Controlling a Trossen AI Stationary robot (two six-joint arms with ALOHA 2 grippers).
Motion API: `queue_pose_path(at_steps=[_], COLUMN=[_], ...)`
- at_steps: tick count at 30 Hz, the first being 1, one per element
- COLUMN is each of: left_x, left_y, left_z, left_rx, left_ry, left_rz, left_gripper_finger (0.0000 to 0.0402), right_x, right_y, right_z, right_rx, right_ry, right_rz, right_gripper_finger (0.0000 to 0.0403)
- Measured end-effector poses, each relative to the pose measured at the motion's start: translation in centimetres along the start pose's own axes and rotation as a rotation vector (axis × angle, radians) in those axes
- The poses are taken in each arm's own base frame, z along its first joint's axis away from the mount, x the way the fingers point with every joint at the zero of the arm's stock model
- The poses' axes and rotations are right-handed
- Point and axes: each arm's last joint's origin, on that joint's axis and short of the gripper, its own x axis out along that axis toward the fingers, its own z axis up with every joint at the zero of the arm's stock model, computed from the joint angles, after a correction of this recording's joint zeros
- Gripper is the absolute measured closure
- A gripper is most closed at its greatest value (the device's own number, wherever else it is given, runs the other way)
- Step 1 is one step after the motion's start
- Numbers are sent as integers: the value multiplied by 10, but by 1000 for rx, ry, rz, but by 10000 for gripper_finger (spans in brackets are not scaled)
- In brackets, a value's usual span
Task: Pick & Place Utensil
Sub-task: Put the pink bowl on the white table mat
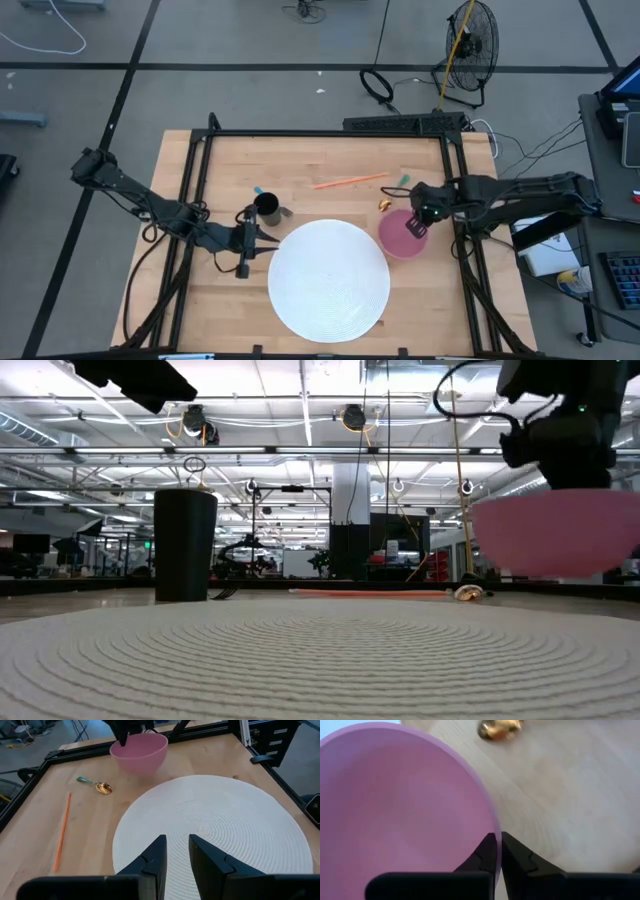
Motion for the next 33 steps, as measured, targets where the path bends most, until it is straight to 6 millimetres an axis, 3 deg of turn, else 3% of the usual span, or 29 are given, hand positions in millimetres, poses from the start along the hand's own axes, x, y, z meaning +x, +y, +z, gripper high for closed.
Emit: queue_pose_path(at_steps=[10, 20, 26, 33], left_x=[0, 0, 0, 0], left_y=[0, 0, 0, 0], left_z=[0, 0, 0, 0], left_rx=[0, -4, -11, -25], left_ry=[0, -1, -2, -2], left_rz=[2, 3, 3, 2], left_gripper_finger=[314, 314, 314, 314], right_x=[-17, -14, -3, 9], right_y=[35, 100, 141, 167], right_z=[18, 28, 14, -17], right_rx=[-165, -336, -417, -401], right_ry=[-92, -49, -29, -41], right_rz=[152, 186, 177, 193], right_gripper_finger=[399, 400, 400, 399])
